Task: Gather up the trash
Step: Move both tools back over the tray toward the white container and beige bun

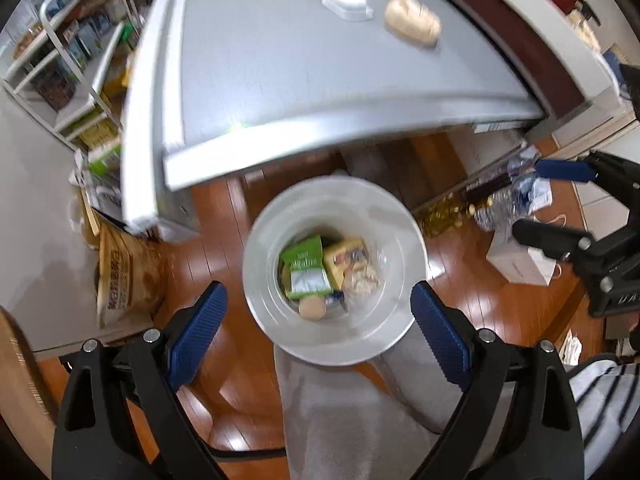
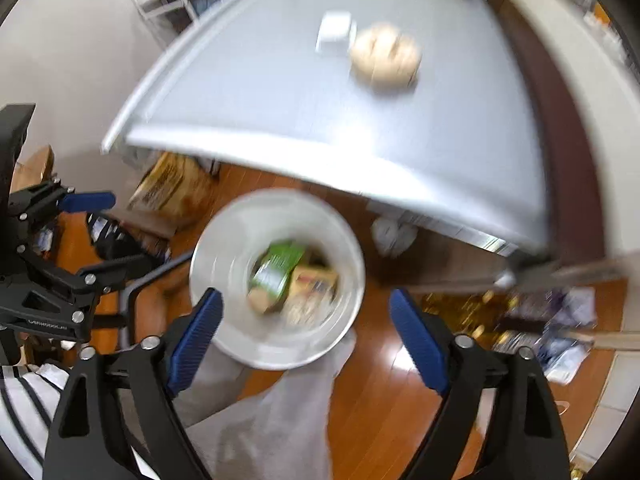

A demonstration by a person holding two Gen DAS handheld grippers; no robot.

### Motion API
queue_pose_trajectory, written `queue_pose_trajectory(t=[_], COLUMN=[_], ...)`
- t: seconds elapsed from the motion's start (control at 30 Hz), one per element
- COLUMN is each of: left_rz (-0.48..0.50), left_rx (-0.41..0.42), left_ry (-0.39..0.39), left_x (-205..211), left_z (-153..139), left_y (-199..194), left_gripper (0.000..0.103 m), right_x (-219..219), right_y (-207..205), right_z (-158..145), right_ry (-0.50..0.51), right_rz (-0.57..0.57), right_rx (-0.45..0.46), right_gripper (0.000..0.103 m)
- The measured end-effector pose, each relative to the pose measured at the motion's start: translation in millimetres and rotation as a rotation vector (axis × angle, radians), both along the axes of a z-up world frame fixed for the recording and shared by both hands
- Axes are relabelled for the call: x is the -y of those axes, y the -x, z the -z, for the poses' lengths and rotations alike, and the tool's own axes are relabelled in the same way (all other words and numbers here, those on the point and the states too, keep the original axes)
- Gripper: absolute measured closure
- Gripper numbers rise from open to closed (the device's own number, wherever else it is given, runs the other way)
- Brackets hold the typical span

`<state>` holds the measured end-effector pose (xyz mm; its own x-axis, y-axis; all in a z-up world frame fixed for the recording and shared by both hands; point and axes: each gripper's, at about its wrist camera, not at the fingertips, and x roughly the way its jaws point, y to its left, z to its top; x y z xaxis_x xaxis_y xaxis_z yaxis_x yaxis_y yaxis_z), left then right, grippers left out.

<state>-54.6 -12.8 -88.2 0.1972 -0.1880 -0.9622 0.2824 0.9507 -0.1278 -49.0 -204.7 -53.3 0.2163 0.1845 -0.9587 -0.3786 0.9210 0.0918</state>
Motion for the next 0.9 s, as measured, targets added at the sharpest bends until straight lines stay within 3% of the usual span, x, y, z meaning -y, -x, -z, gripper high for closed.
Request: queue_pose_trajectory(t=[0.2, 0.47, 0.67, 0.73, 0.8, 0.9], left_rz=[-0.077, -0.184, -0.19, -0.176, -0.169, -0.146], left_rx=[0.116, 0.216, 0.258, 0.275, 0.283, 0.283], left_ry=[0.072, 0.122, 0.121, 0.099, 0.074, 0.096], left_x=[-8, -17, -13, -11, -8, -6], left_z=[-43, -74, -86, -86, -87, -84], left_y=[-17, -57, -81, -89, -96, -108], left_gripper=[0.009, 0.009, 0.009, 0.009, 0.009, 0.009], right_x=[7, 8, 2, -1, -3, -5], right_y=[-21, -68, -95, -103, -111, -124], right_z=[-44, -41, -32, -27, -20, -7], right_ry=[-0.002, -0.013, -0.007, 0.0, 0.006, 0.015], right_rz=[0.044, 0.111, 0.113, 0.107, 0.1, 0.097], right_rx=[0.177, 0.196, 0.182, 0.174, 0.15, 0.115], right_gripper=[0.007, 0.007, 0.007, 0.011, 0.025, 0.035])
